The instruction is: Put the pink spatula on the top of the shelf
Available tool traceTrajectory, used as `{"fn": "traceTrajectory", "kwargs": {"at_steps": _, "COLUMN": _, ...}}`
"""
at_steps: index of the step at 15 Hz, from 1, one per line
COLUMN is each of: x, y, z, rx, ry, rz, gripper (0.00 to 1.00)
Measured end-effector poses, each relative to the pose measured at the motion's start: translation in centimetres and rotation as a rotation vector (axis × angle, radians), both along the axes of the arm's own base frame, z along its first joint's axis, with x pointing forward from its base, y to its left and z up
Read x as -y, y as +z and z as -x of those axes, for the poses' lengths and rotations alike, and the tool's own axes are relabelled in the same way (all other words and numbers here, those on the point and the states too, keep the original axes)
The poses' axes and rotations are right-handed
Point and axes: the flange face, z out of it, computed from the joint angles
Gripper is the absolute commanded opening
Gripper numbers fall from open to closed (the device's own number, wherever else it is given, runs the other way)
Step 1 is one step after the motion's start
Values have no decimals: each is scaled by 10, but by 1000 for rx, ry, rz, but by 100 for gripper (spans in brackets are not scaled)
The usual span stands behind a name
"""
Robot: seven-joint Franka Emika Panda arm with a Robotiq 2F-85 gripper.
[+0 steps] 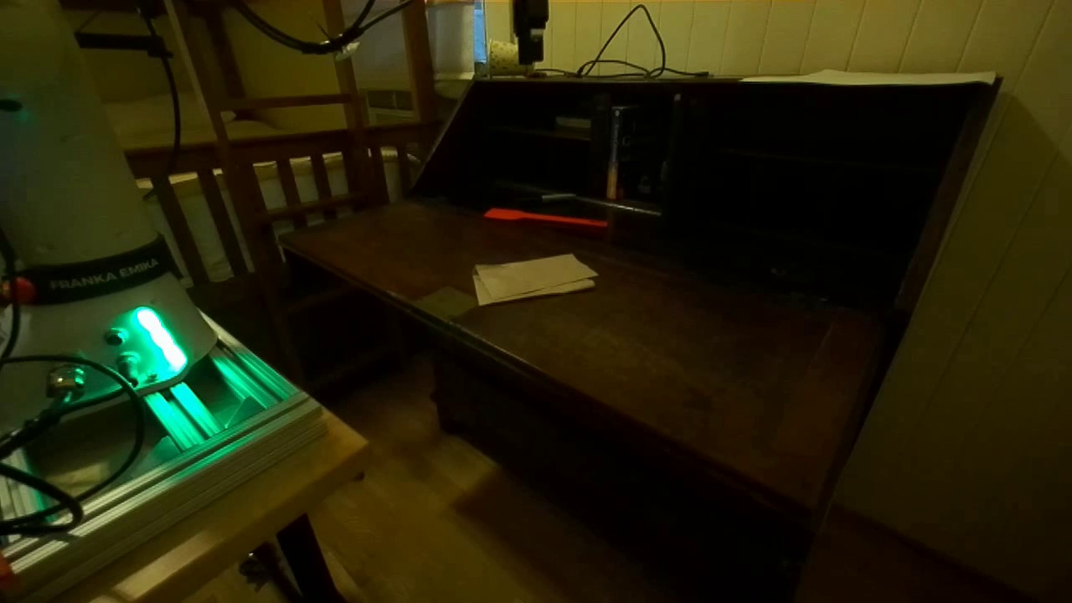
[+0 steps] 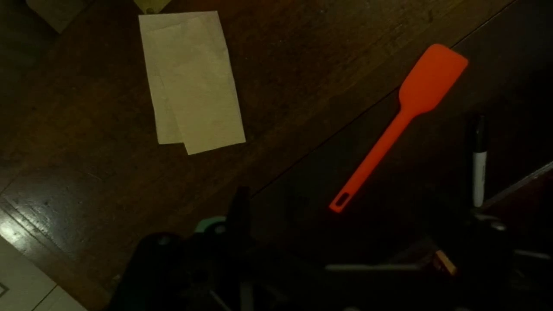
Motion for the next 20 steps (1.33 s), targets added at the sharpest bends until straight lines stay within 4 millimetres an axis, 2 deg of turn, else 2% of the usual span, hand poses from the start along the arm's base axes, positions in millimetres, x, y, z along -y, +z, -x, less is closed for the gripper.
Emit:
{"fn": "traceTrajectory", "kwargs": {"at_steps": 3, "x": -3, "y": -22, "z": -13, "rx": 13, "ry": -129, "rz": -61, "gripper": 100}}
{"fn": "traceTrajectory", "kwargs": {"at_steps": 7, "x": -11, "y": -79, "z": -57, "rx": -5, "ry": -331, "rz": -43, "gripper": 100}}
{"fn": "traceTrajectory", "kwargs": {"at_steps": 9, "x": -25, "y": -108, "z": -87, "rx": -31, "ry": -361, "rz": -30, "gripper": 100}}
{"fn": "traceTrajectory", "kwargs": {"at_steps": 13, "x": -75, "y": -157, "z": -137, "rx": -119, "ry": -300, "rz": -14, "gripper": 100}}
{"fn": "traceTrajectory", "kwargs": {"at_steps": 15, "x": -92, "y": -173, "z": -151, "rx": -150, "ry": -282, "rz": -6, "gripper": 100}}
{"fn": "traceTrajectory", "kwargs": {"at_steps": 17, "x": -100, "y": -184, "z": -156, "rx": -164, "ry": -279, "rz": -1, "gripper": 100}}
{"fn": "traceTrajectory", "kwargs": {"at_steps": 20, "x": -99, "y": -182, "z": -157, "rx": -163, "ry": -282, "rz": 0, "gripper": 100}}
